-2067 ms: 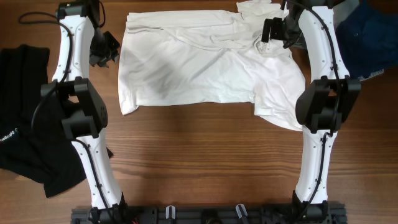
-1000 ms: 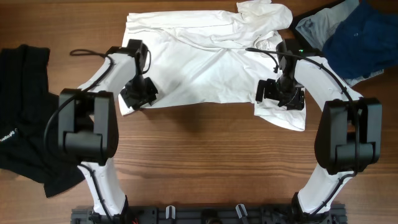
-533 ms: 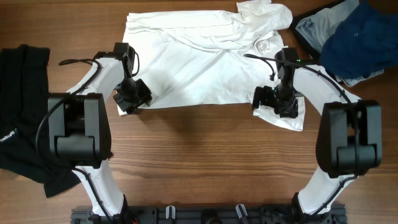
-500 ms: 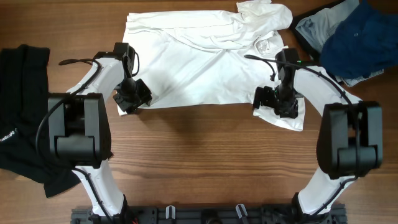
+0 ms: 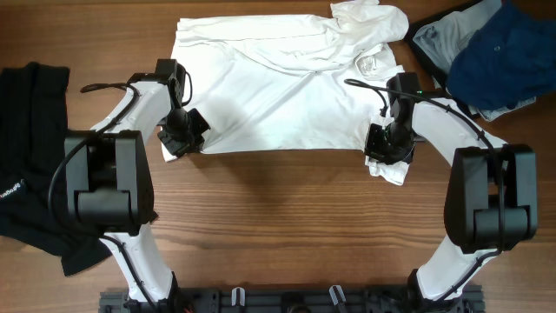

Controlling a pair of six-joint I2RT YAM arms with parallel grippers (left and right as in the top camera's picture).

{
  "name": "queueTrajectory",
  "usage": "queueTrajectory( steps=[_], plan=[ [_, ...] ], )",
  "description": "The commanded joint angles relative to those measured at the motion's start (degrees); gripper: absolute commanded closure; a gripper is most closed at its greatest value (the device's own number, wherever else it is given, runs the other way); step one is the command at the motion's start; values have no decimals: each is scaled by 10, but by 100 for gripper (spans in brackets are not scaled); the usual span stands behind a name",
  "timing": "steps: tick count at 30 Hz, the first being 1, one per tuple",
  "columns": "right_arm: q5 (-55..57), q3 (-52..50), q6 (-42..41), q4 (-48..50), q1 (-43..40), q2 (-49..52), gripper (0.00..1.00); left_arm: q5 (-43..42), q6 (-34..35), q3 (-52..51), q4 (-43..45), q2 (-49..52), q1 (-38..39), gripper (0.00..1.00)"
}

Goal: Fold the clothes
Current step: 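Move both grippers to the shirt's near edge and lower them, then grasp the shirt's near-left and near-right hem corners with both grippers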

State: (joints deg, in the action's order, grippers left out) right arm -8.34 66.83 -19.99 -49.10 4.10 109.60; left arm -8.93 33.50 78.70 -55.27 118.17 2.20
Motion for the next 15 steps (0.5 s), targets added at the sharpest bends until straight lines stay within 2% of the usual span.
queueTrajectory(
  steps=[1, 3, 7, 11, 15],
  plan=[
    [41, -17, -29, 3, 6, -20, 96, 40, -2, -31, -18, 42, 19, 96],
    [41, -17, -29, -1, 12, -44, 96, 40, 7, -37, -32, 29, 36, 96],
    [44, -17, -27, -13, 38, -109, 96, 49, 35, -73, -6, -36, 77, 96],
    [96, -17, -49, -33, 93, -187, 96, 99, 82, -122, -17, -158, 132, 96],
    [97, -36, -92, -50, 120, -225, 96, 136, 122, -171, -35, -256, 164, 96]
  ],
)
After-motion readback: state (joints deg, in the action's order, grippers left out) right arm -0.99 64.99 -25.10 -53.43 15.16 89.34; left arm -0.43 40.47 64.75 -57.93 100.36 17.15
